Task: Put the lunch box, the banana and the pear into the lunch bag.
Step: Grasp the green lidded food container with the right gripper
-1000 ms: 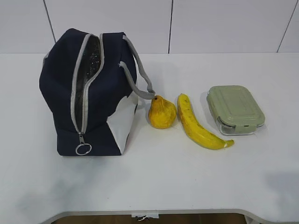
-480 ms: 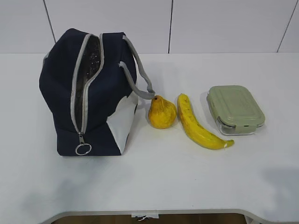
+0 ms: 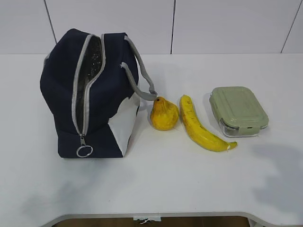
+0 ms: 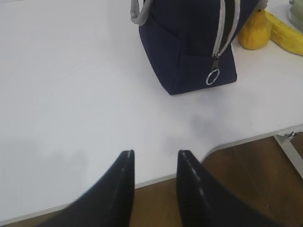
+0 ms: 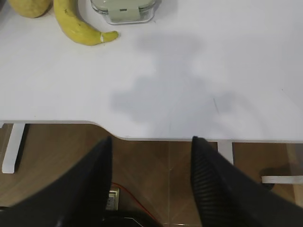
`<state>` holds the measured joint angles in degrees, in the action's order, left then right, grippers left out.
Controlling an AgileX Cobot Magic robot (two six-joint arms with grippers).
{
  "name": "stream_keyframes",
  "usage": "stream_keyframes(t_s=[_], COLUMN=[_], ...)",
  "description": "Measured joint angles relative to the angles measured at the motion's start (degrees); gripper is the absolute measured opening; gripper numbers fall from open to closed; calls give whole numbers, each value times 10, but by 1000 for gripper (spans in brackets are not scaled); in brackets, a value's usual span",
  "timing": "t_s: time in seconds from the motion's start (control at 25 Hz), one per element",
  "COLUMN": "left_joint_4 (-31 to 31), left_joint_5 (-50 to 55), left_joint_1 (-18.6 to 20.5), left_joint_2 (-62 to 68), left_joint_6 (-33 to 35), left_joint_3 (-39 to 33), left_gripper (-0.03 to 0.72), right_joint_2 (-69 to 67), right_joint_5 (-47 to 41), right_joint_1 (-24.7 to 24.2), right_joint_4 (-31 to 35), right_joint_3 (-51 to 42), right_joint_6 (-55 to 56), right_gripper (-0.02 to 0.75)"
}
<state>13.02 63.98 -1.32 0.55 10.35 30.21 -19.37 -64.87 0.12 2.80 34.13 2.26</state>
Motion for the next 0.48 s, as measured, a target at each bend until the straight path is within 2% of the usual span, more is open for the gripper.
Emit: stream_keyframes(t_s=[0.2, 0.48], left_joint_4=[0, 0], left_joint_5=[0, 0], left_joint_1=[0, 0], left_joint_2=[0, 0], left_joint_6=[0, 0], left_joint_3=[0, 0], left_gripper=[236, 237], right_joint_2=[-111, -274], right_joint_5=[33, 85], right_joint_1=[0, 0], right_joint_4=[0, 50], right_joint_3=[28, 68], right_joint_6=[0, -29], right_gripper=[417, 417])
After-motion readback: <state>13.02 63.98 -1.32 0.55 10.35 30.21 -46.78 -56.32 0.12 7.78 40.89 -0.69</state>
